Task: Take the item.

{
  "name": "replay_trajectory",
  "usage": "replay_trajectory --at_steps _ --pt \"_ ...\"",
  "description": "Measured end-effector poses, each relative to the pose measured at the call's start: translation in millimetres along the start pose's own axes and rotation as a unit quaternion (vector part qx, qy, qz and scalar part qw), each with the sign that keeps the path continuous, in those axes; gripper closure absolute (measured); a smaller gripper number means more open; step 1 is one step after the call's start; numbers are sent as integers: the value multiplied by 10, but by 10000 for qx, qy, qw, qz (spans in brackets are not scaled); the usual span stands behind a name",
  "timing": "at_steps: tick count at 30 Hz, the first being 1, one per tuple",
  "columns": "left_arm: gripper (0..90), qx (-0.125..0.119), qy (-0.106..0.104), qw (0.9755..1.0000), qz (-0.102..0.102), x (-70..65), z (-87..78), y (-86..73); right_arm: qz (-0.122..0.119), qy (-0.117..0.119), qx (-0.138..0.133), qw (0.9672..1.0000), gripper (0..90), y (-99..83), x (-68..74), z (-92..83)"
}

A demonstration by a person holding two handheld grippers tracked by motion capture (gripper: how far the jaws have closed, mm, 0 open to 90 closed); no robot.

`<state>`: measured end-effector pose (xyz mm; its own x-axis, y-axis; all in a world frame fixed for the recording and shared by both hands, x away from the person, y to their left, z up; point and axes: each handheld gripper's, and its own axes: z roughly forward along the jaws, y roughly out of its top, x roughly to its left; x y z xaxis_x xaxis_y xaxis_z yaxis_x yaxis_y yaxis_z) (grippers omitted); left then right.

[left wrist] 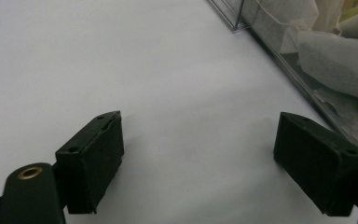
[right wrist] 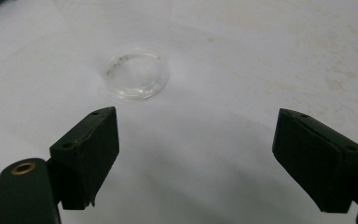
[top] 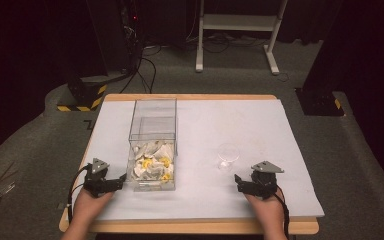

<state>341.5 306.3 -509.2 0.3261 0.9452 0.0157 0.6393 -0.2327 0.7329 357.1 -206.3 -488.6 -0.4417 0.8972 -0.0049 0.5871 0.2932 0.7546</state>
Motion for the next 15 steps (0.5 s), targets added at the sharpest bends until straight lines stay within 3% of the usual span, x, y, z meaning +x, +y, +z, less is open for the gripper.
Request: replay_trajectory --at_steps 15 --pt "161 1 0 10000 0 0 0 0 -153 206 73 9996 167 32 206 99"
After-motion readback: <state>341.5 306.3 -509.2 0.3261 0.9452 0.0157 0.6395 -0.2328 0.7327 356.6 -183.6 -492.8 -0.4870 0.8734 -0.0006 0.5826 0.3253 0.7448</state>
